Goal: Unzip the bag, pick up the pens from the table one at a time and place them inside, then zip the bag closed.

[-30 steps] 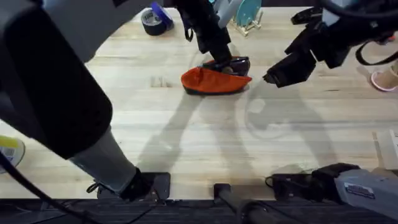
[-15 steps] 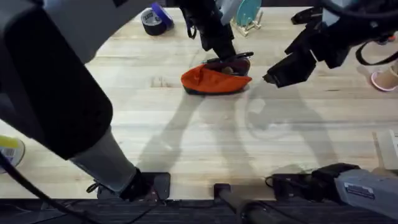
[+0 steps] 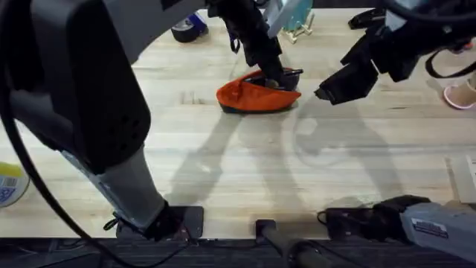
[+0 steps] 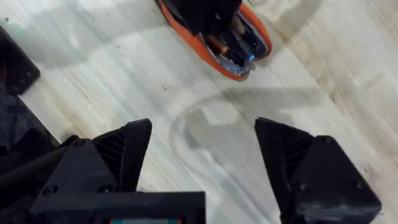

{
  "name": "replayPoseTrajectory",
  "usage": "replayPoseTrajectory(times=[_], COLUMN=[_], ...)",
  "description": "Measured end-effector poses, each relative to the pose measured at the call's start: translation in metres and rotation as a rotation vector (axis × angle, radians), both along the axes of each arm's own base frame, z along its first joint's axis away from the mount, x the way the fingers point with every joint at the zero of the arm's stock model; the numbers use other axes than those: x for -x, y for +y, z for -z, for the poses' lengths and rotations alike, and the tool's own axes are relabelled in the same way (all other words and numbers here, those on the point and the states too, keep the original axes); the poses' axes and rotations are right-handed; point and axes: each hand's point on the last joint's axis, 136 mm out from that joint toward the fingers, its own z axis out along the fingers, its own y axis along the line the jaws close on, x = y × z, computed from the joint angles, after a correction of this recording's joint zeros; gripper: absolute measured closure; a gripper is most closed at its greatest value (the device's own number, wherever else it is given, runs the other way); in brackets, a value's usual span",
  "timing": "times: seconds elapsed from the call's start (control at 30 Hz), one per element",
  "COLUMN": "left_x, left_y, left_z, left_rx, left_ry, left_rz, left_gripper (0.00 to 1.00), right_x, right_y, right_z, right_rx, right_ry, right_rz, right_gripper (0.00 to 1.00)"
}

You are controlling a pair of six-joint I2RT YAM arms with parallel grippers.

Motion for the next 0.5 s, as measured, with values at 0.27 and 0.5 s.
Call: replayPoseTrajectory(times=[0.27,0.5], left_x=[0.001,0.001], left_y=[0.000,0.000], left_z=[0.010,0.022], left_rx=[-0.010,-0.024], left_ry=[0.028,0.057], left_rz=[0.001,0.001], left_gripper=[0.959,0.959], right_x=[0.000,0.000], right_y=[0.000,0.000], right_z=[0.000,0.000], right_rx=[0.000,0.000], right_ry=[0.000,0.000], right_rz=[0.000,0.000], right_gripper=[0.005,0.005])
